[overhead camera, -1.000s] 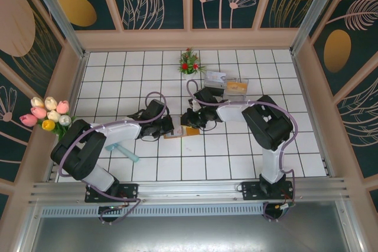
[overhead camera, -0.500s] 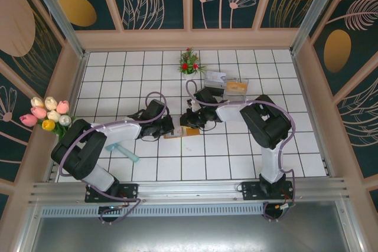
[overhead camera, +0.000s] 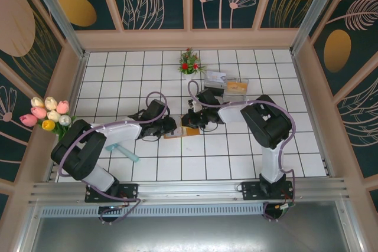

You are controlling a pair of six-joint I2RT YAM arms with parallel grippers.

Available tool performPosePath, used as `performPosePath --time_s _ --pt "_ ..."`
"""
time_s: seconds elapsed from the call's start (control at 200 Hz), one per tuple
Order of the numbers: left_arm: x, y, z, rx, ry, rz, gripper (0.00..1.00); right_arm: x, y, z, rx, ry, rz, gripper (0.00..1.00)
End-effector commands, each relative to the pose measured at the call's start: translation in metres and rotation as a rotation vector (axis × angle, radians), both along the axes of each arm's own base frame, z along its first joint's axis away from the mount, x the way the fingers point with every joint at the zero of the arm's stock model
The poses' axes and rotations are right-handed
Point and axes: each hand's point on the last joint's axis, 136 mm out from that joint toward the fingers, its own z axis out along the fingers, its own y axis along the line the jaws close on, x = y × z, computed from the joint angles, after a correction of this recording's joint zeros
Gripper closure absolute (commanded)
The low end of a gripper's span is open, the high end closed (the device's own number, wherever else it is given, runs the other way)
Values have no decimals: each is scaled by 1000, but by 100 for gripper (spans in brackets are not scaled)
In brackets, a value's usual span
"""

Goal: Take the credit cards out of the card holder

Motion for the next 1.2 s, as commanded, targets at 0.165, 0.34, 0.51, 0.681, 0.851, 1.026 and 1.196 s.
performPosePath --time_s 0.165,0.34,0.51,0.681,0.851,1.026,1.196 --pt "-29 44 -30 178 120 55 69 -2 -29 -11 -70 10 -42 92" --pt "-24 36 -21 137 90 44 69 0 -29 -4 -65 0 -44 92" --pt "-24 33 -26 139 103 22 76 0 -27 -4 -61 2 -40 88" --pt "-17 30 -10 136 62 13 83 -1 -25 -5 -51 18 -33 82" --pt "-4 18 25 69 -22 -8 89 -2 -25 -7 -49 26 -30 79" --pt "0 -8 39 -55 -50 -78 94 -1 -25 -10 -59 34 -42 76" --pt "5 -22 28 -90 -26 -107 96 -1 -26 -13 -64 49 -52 74"
